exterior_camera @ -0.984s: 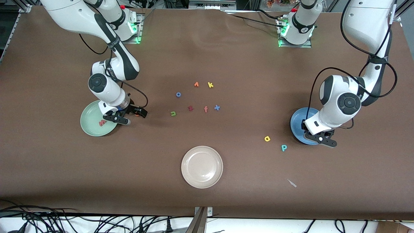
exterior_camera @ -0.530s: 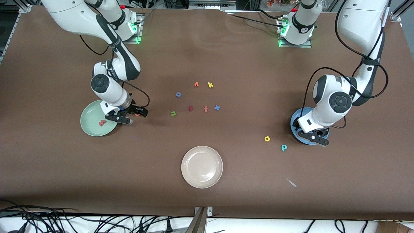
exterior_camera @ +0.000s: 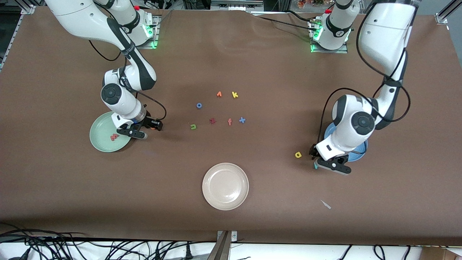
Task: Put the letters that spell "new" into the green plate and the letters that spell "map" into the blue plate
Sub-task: 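Grasp the orange 6 with the right gripper while the left gripper grasps the cyan p, then drop the 6 on the green plate while the left gripper drops the p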
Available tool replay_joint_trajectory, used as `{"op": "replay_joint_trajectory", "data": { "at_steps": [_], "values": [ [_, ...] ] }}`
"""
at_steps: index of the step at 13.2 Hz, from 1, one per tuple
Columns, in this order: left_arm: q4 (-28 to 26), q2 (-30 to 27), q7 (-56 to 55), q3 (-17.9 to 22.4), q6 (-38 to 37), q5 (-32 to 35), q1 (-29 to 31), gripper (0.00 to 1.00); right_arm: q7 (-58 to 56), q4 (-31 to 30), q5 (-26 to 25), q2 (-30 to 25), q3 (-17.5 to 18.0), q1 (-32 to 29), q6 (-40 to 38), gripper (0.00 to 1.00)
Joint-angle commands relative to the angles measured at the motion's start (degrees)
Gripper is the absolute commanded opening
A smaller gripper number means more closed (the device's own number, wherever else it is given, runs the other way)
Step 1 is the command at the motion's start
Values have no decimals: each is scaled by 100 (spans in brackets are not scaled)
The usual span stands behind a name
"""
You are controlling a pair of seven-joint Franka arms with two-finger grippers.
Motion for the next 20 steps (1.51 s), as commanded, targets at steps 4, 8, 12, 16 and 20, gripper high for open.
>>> {"op": "replay_joint_trajectory", "data": {
  "at_steps": [4,8,12,16,20],
  "values": [
    [168,463,4,48,420,-111,-159,83,27,2,-64,91,14,-27,94,28],
    [168,498,83,56,429,-85,-142,57,-8,195,-29,74,14,-27,-115,19],
    [168,516,109,100,438,-76,-142,32,-105,1493,-81,-5,-91,-44,-2361,20],
    [142,446,311,153,429,-76,-142,0,-1507,1980,-117,100,-713,-167,-3193,20],
    [-200,-263,276,171,80,-67,-72,0,-2213,1989,-143,416,-847,-579,-2991,55]
  ]
}}
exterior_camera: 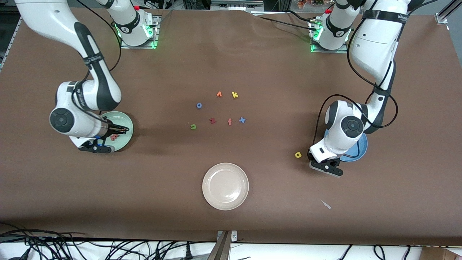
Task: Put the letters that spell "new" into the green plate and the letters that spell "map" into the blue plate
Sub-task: 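Drop the 6 on the green plate while the left gripper drops the p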
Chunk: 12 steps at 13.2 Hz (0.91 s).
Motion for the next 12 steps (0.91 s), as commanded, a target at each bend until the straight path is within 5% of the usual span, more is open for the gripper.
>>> {"op": "replay_joint_trajectory", "data": {
  "at_steps": [1,6,8,9,10,12],
  "values": [
    [-464,-834,153,31,-593,-67,127,0,-233,106,-104,214,56,-200,104,97],
    [-2193,-2267,196,-4,-1088,-50,637,4,1009,501,-16,100,170,395,-475,100],
    [-2434,-2454,240,-4,-1053,55,769,56,1827,492,-8,29,599,494,-459,100],
    [-2426,-2472,336,-13,-1053,143,796,72,2058,492,-8,29,793,494,-432,100],
    [-2400,-2472,355,-13,-1044,135,796,82,2208,484,-25,29,960,494,-397,100],
    [-2251,-2446,302,-118,-1010,64,744,85,2541,440,-34,38,1224,625,-222,100]
  ]
}}
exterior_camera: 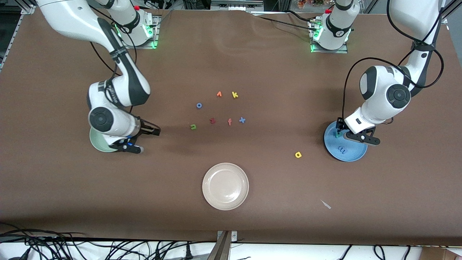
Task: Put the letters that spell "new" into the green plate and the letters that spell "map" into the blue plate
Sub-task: 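Drop the 6 on the green plate while the left gripper drops the p, then grasp the green c with the right gripper while the left gripper grasps the yellow a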
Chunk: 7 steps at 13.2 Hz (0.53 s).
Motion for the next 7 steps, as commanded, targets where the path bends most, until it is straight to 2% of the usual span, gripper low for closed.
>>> {"op": "replay_joint_trajectory", "data": {
  "at_steps": [1,4,5,7],
  "values": [
    [268,44,-4,-310,127,-32,-61,82,589,-37,-80,-54,183,220,137,100],
    [1243,887,-21,-365,189,-864,-692,79,1091,-46,-72,8,183,712,567,100],
    [1428,1081,-56,-356,206,-1164,-869,79,1232,-37,-54,17,183,836,664,100],
    [1509,1415,-92,-304,652,-1237,-1037,79,1242,-46,-72,165,183,986,954,100]
  ]
}}
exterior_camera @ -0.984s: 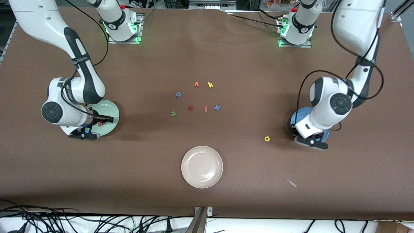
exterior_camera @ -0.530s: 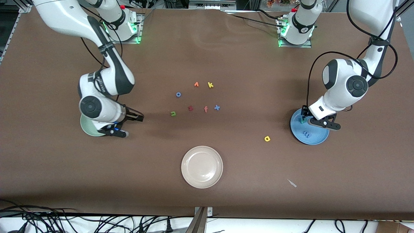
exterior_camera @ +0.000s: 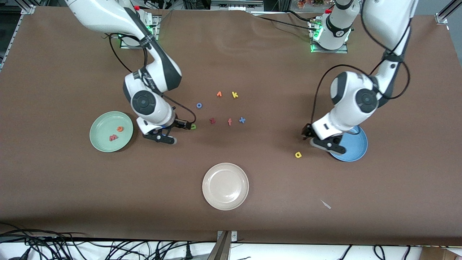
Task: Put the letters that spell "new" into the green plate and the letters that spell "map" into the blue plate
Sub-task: 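Grasp the green c with the right gripper while the left gripper grasps the yellow a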
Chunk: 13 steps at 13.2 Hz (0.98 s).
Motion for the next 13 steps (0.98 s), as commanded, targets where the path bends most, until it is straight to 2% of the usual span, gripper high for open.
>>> {"op": "replay_joint_trajectory", "data": {
  "at_steps": [1,3,7,13],
  "values": [
    [407,669,22,165,523,-186,-181,75,74,-17,-94,218,-12,197,403,100],
    [671,951,39,279,561,-160,-251,72,21,-131,-103,307,-12,215,771,100],
    [820,1206,39,394,578,-159,-418,71,-339,-368,-340,430,-21,303,1308,100],
    [944,1427,31,649,622,-159,-656,66,-366,-386,-542,615,-12,382,1476,92]
  ]
}}
